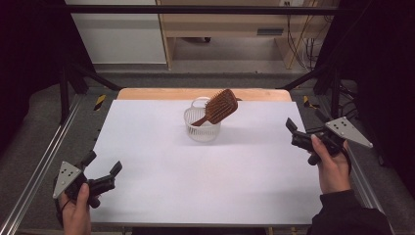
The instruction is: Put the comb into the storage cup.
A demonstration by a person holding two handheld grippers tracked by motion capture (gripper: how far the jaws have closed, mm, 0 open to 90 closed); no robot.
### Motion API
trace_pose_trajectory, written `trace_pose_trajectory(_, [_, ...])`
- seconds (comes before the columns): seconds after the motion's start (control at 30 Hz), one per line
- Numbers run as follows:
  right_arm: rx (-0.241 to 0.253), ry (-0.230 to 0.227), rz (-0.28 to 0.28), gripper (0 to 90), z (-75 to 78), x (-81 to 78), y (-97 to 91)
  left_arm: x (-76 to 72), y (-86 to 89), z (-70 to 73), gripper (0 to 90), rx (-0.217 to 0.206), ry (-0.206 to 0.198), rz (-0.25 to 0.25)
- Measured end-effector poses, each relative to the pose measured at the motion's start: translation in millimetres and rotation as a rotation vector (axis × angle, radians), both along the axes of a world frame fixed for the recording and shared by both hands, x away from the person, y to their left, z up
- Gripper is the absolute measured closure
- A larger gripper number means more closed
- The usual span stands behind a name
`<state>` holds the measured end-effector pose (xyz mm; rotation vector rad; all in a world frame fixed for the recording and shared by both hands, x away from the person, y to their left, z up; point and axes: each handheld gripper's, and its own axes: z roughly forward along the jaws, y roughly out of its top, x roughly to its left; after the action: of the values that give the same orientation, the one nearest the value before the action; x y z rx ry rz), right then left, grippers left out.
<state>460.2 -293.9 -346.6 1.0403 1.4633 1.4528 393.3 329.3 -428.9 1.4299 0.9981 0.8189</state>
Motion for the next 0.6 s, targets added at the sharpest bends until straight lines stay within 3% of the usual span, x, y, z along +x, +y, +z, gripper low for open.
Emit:
trace_pose_trajectory(0.33, [-0.001,0.034,0.009,0.8,-33.4,-11.4,-2.0,0.5,1.5,-0.4,1.4,0.008,-0.002,0.007])
trace_pose_trajectory(0.6, [-0.007,0.042,-0.003,1.1,-48.3,-18.6,-7.5,-0.1,2.9,0.0,1.4,0.003,-0.010,0.018])
